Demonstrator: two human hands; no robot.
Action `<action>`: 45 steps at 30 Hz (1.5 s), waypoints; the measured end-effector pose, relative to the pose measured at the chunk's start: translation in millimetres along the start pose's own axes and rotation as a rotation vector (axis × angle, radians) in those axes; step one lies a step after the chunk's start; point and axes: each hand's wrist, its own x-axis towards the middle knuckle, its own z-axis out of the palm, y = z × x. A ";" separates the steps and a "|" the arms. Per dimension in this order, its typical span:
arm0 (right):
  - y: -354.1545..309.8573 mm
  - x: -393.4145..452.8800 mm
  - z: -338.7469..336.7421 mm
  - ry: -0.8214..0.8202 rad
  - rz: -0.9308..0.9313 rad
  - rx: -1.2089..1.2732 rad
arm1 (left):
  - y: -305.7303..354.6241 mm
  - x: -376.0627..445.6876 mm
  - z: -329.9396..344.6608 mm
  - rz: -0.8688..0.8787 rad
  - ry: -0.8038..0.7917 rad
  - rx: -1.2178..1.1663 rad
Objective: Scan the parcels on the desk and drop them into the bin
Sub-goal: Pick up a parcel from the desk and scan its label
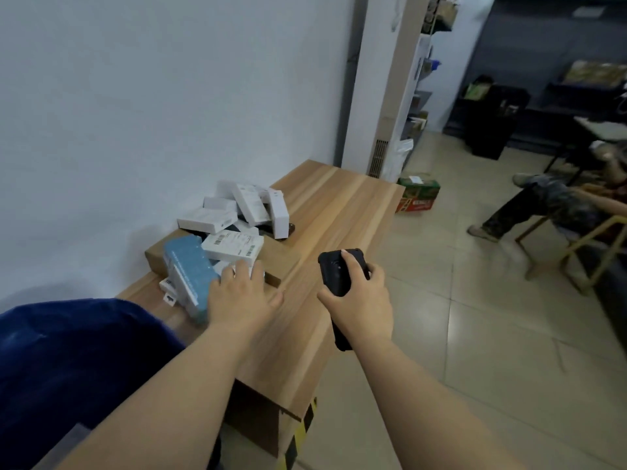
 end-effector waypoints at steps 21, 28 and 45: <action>179.6 273.1 -87.5 0.027 0.096 -0.050 | 241.1 223.5 60.4 0.069 0.007 -0.002; 171.1 394.0 -71.4 -0.007 0.087 -0.070 | 257.0 333.0 83.3 0.051 0.002 0.027; 132.8 617.4 48.8 -0.514 -0.274 -0.093 | 216.1 446.0 126.2 -0.641 -0.140 0.003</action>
